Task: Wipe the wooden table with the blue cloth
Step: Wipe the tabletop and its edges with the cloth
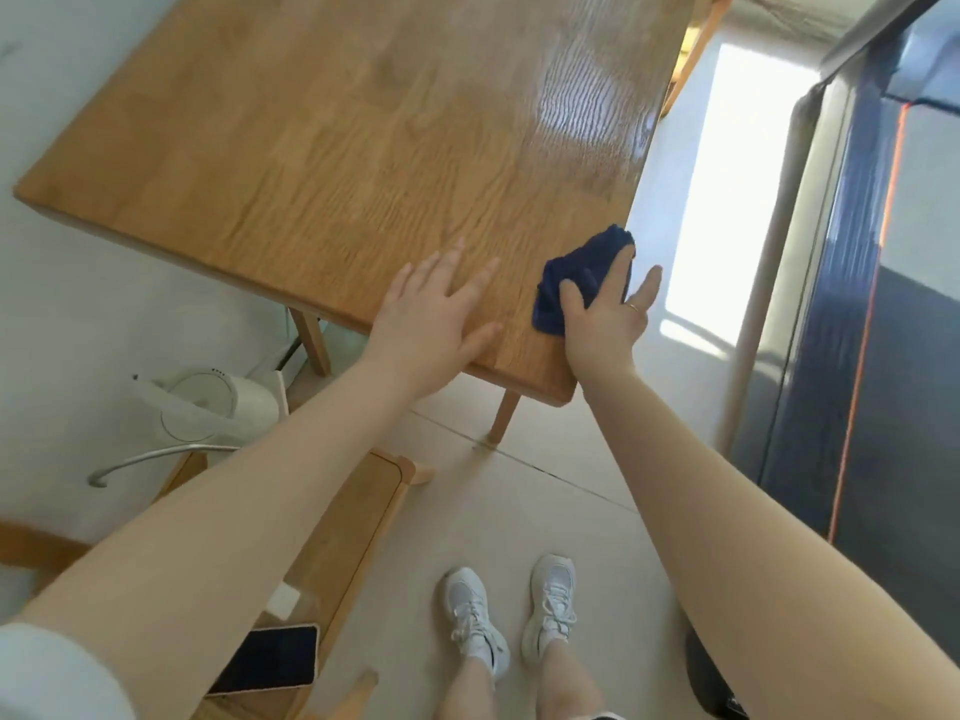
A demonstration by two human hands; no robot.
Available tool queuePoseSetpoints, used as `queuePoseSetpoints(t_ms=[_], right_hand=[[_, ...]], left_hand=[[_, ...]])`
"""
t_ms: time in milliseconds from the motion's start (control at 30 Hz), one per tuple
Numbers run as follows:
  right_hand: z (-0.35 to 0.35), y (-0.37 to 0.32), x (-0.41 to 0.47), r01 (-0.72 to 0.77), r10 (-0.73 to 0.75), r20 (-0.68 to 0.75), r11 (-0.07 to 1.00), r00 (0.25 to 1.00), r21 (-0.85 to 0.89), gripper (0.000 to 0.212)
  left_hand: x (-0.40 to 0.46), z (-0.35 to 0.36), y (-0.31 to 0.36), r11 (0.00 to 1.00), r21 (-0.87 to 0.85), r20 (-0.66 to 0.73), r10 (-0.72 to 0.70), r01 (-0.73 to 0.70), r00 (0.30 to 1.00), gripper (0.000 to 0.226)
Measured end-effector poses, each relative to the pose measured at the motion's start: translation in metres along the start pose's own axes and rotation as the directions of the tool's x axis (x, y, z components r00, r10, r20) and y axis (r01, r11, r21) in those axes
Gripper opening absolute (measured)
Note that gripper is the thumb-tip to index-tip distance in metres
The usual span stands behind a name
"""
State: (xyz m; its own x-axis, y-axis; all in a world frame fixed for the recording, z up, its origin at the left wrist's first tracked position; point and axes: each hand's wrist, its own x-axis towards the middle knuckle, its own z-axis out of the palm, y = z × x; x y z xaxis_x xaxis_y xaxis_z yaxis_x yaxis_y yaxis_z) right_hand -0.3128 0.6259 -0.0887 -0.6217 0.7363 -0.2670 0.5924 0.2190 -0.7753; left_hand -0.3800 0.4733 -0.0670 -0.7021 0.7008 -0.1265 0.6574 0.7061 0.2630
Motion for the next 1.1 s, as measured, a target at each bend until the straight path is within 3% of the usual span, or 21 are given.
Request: queuePoseSetpoints(t_ms=[200,400,600,800,967,1100], right_hand=[[0.002,0.016,-0.046,-0.019,-0.006,0.1,0.969,0.995,0.248,0.064],[0.001,-0.005,0.039,0.023,-0.036,0.054,0.975,0.998,0.219,0.061],[-0.014,-0.001,0.057,0.189,-0.215,0.124,0.963,0.969,0.192,0.059],[-0.015,0.026,0.013,0.227,-0.285,0.283,0.948,0.916,0.222,0.06],[-0.022,0.004,0.095,0.259,-0.318,0.267,0.937,0.91,0.234,0.051],[-0.026,-0.013,0.136,0.25,-0.309,0.274,0.941,0.911,0.229,0.05]], left_hand=[[0.024,-0.002,0.018,0.994,0.11,0.21,-0.035,0.012,0.977,0.082],[0.029,-0.007,0.025,0.986,0.163,0.274,-0.091,0.047,0.958,0.096],[0.035,-0.01,0.033,0.981,0.152,0.309,-0.159,0.116,0.938,0.107],[0.034,-0.016,0.04,0.975,0.123,0.333,-0.218,0.187,0.917,0.108],[0.038,-0.024,0.046,0.961,0.142,0.394,-0.274,0.236,0.877,0.109],[0.046,-0.038,0.042,0.939,-0.023,0.396,-0.307,0.344,0.865,0.091]])
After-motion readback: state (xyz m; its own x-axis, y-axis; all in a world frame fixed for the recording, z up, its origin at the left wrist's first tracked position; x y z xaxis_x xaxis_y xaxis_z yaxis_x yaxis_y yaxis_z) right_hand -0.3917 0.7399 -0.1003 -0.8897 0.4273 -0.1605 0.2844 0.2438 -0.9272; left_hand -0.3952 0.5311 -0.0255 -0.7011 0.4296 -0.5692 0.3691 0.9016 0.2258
